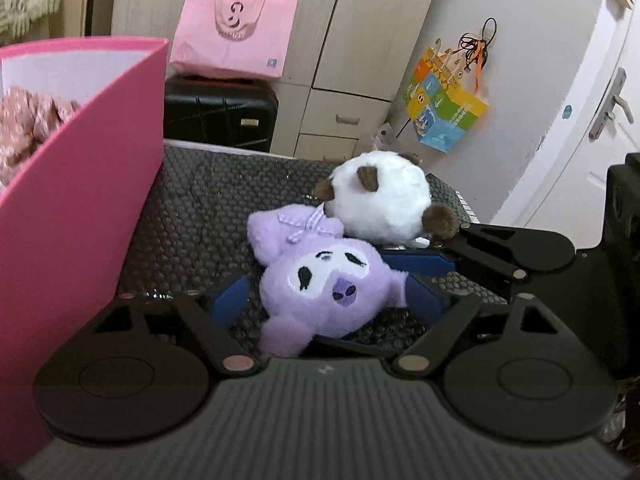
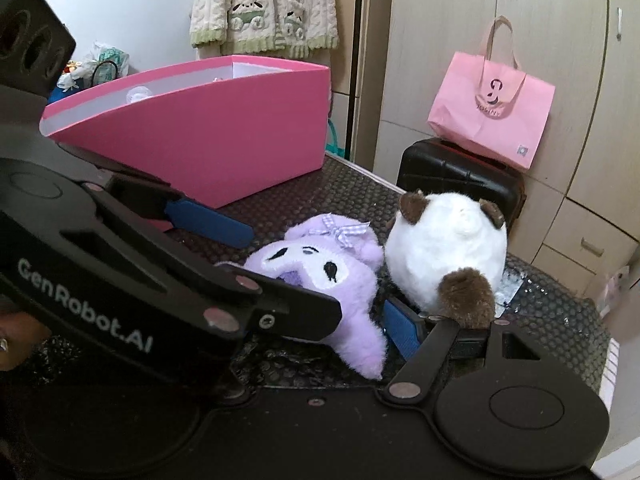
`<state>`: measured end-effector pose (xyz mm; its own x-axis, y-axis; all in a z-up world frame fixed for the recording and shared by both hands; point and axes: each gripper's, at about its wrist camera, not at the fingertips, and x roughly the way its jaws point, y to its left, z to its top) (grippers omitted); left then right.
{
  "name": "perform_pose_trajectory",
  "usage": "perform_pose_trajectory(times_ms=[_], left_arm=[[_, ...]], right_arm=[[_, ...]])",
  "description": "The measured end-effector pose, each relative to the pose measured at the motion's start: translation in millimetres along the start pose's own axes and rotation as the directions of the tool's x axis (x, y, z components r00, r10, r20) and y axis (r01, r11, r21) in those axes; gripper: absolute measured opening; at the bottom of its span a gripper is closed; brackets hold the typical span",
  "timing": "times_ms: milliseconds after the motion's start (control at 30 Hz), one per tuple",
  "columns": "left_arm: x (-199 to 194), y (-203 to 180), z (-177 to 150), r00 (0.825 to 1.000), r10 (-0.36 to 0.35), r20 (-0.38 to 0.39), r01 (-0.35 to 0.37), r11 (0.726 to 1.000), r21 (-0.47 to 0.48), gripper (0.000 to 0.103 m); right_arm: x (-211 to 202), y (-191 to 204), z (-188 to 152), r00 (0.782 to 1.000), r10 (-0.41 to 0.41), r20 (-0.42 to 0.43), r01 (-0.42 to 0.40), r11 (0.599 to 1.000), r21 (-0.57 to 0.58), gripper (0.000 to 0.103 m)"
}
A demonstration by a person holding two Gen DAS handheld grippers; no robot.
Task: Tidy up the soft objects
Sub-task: 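Close the left and right grippers together on the purple plush bunny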
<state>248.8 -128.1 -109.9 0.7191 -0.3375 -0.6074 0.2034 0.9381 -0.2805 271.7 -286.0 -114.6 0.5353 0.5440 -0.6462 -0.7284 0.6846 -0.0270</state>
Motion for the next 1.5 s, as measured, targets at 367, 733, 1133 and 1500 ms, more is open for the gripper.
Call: perform_pose_trajectory(times_ms=[367,733,1133,1500], left_arm=[[-4.7,1.0,-2.6,0.999,-0.032,-0.005,0.032,0.999,0.002,0.061],[-23.7,-12.0,-11.6,0.998,-0.05,-0.047,0.052,0.997,0.052,0.06],[-51.4,-12.2,-24.1,0.986,-0.083,-0.147,0.097,0.991,0.094,0.06],[-90.6,-9.3,-33.8,0.974,-0.16,-0.162,0.18,0.976,0.121,0.06]], right_arm=[[-1.7,3.7,0.7,1.0,0.019,-0.006,-0.018,0.997,0.077,0.067],[-22.0,23.6,-11.6,1.0,-0.006,-0.006,0.006,0.99,0.14,0.067],[-41.1,53.0,-22.8,0.999,0.002,-0.049,0.008,0.977,0.212,0.066],[-67.9,81.0,-27.4,0.998,0.018,-0.055,-0.001,0.956,0.294,0.066]])
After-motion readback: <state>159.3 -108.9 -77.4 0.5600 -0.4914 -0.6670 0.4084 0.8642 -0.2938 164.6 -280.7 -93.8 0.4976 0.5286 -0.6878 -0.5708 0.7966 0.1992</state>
